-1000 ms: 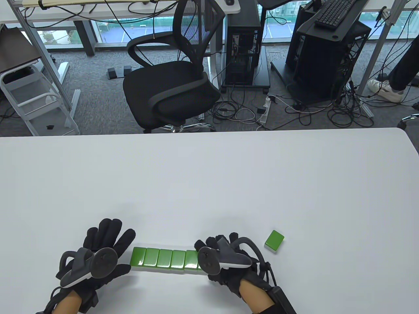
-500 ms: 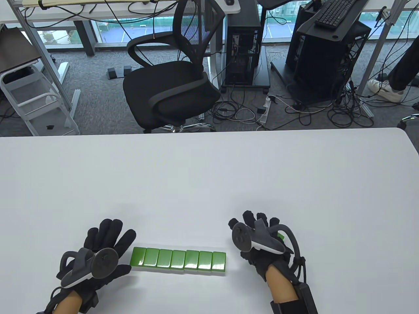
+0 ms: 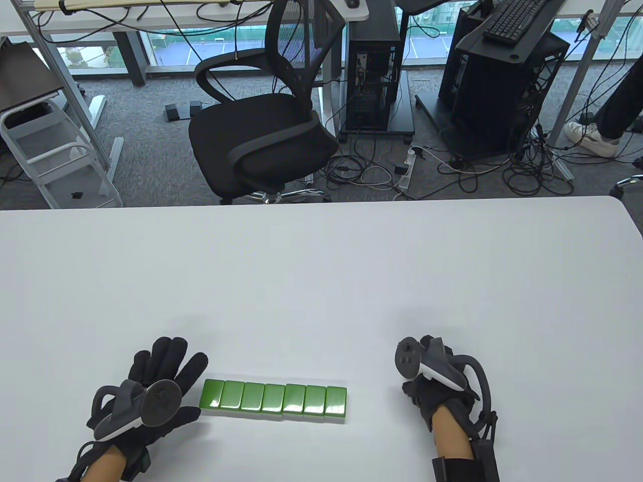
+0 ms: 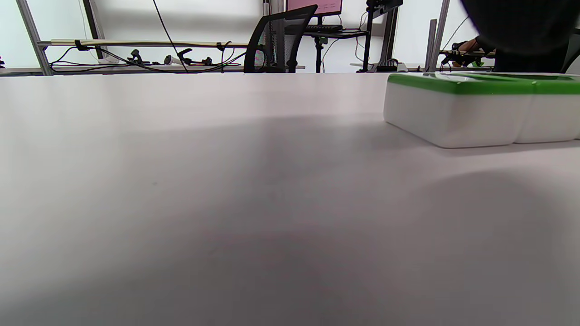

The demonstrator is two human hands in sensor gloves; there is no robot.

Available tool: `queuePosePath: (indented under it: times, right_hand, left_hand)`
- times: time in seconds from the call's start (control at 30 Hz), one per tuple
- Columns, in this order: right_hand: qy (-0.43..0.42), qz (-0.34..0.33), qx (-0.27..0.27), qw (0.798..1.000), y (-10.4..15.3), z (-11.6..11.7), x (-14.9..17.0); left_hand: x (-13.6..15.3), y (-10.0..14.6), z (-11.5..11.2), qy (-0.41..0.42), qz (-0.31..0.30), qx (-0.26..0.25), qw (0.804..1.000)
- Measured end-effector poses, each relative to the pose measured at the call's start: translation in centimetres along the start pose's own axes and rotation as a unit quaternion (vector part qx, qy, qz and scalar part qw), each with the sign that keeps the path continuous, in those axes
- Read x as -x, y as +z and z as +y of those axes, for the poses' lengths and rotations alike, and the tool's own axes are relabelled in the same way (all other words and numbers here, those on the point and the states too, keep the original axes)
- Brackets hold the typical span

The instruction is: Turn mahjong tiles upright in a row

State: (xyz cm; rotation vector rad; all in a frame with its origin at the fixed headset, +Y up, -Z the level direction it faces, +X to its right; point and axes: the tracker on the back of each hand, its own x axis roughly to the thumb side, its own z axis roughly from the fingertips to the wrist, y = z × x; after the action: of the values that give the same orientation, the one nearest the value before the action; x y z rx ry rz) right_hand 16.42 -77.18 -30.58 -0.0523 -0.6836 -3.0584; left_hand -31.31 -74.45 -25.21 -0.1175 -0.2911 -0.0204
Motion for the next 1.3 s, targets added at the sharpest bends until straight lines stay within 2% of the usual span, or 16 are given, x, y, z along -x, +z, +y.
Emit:
queuePosePath:
  times: [0.4, 0.53, 0.77, 1.1, 1.3]
  right_hand:
    - [0.037, -0.024, 0.073, 0.996, 0.6, 0.0, -1.0]
    - [0.039, -0.047, 0.079, 0.995, 1.0, -0.1, -1.7]
    - [0.044, -0.119, 0.096, 0.987, 2.3, -0.5, -4.4]
    - [0.071, -0.248, 0.109, 0.96, 5.4, 0.1, -9.6]
    - [0.099, -0.254, 0.108, 0.956, 5.7, 0.7, -10.9]
  left_hand:
    - [0.0, 0.0, 0.1, -0.001, -0.003, -0.004, 1.0]
    - [0.0, -0.1, 0.0, -0.002, -0.003, -0.002, 1.0]
    - [0.0, -0.1, 0.0, -0.001, -0.003, 0.0, 1.0]
    - [-0.1, -0.1, 0.0, -0.003, -0.005, 0.004, 1.0]
    - [-0.2, -0.1, -0.1, -0.005, -0.007, 0.004, 1.0]
